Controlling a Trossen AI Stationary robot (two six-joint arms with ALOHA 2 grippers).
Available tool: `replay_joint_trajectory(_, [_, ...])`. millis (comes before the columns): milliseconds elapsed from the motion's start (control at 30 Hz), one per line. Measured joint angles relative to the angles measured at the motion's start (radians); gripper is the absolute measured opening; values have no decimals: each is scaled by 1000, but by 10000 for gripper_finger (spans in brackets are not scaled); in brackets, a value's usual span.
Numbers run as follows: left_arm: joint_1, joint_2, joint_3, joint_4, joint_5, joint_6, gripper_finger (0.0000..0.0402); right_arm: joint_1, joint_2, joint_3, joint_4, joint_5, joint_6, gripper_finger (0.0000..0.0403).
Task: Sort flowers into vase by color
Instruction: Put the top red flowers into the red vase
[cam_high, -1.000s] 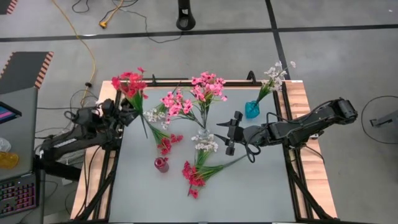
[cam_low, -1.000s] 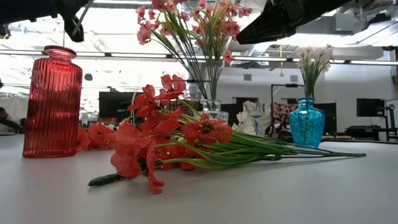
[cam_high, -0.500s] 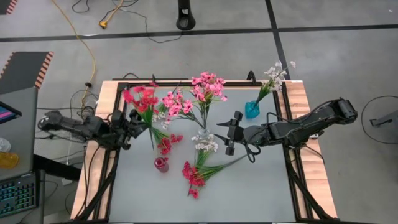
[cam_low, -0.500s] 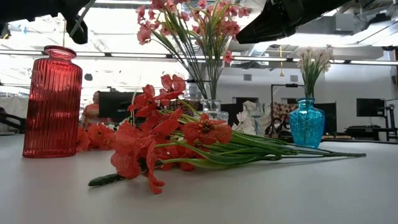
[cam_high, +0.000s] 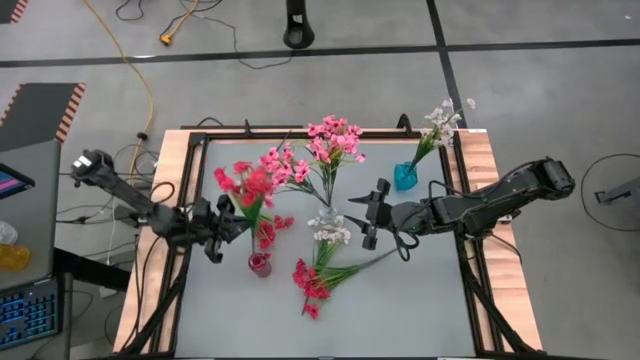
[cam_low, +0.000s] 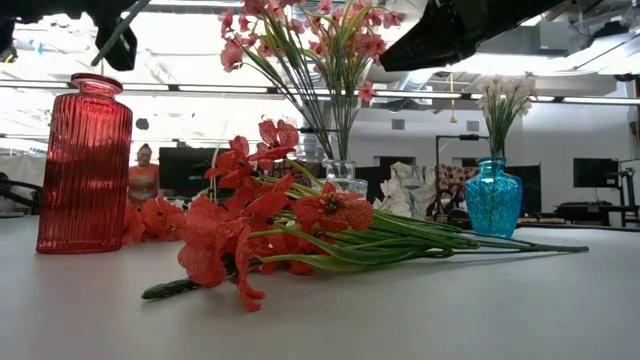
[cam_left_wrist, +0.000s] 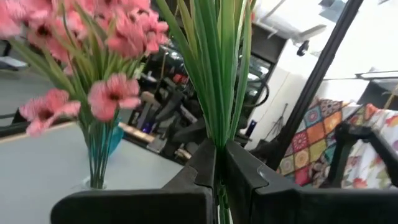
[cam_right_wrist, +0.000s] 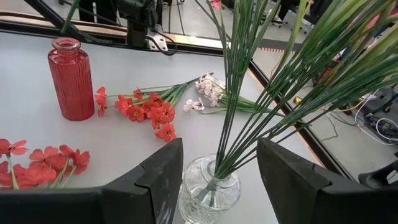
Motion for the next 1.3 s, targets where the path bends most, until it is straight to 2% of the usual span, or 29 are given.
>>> replay_joint_trajectory(167, [-52,93,0,98,-82,70,0,0,0,0,-4,0,1,233])
replay_joint_trajectory(433, [-77,152,0,129,-87,120,0,0,0,0,-4,-1,2,233])
replay_joint_trajectory(833, [-92,170,0,39,29,141,0,0,0,0,-4,-1,2,233])
replay_joint_trajectory(1100, [-92,170,0,-82,35,140,0,0,0,0,-4,-2,0,233])
replay_joint_trajectory(1300, [-92,170,0,-95,35,142,0,0,0,0,-4,-2,0,233])
